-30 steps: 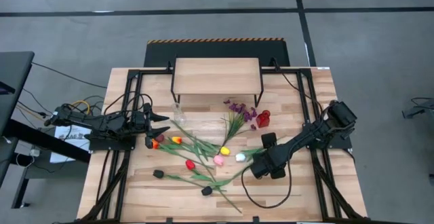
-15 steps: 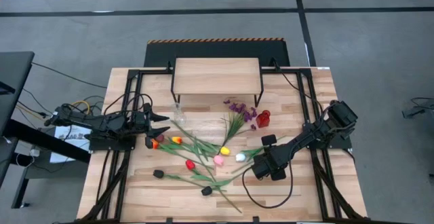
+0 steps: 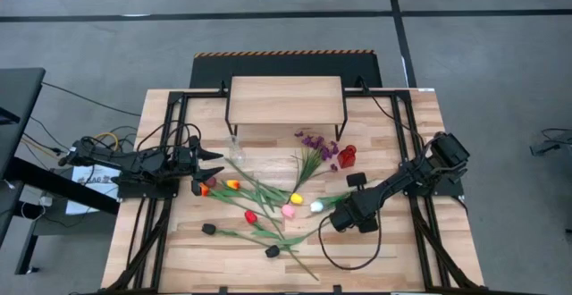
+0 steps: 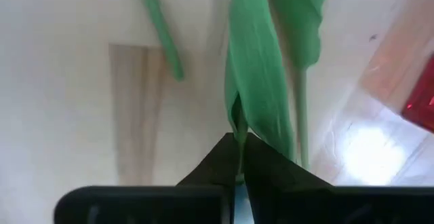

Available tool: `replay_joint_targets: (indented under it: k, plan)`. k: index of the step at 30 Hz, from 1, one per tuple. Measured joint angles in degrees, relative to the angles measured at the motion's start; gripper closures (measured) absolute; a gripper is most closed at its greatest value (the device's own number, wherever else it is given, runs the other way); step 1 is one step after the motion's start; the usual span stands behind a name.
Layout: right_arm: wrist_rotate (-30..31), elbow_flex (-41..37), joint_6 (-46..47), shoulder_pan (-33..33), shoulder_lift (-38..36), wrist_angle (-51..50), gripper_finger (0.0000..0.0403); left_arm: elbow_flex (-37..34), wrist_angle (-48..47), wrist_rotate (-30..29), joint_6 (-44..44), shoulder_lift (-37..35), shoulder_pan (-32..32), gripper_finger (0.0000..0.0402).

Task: Pick and place flowers into a vace then onto a shelf
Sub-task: Put the bottom white flower into the red vase

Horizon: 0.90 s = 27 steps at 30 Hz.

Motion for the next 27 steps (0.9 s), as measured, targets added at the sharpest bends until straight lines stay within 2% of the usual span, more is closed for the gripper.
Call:
replay_joint_targets:
  k: [7, 13, 18, 20, 23, 27]
  plan:
    - [-0.1, 6.7, 0.6, 0.1, -0.9, -14.0, 0.0395, 0.0, 0.0, 0.0, 0.0, 0.0, 0.0, 0.0214]
    - [3.8, 16.9, 1.0, 0.1, -1.2, -25.8, 0.0399, 0.0, 0.0, 0.0, 0.0, 0.0, 0.0, 0.0214]
    - [8.1, 24.9, -0.6, -0.3, -1.8, -26.7, 0.0398, 0.0, 0.4, -0.1, 0.2, 0.0, 0.0, 0.0214]
    - [9.9, 27.6, -0.9, -0.3, -2.0, -26.6, 0.0400, -0.2, 2.1, -0.8, 2.9, 0.0, 0.0, 0.0214]
    - [11.8, 30.4, -3.0, -0.7, -1.9, -26.6, 0.0399, -0.3, 6.2, -1.2, 6.2, 0.0, 0.0, 0.0214]
    - [14.4, 32.7, -7.1, -1.4, -1.9, -26.6, 0.0399, -0.2, 7.0, -1.2, 5.6, 0.0, 0.0, 0.0214]
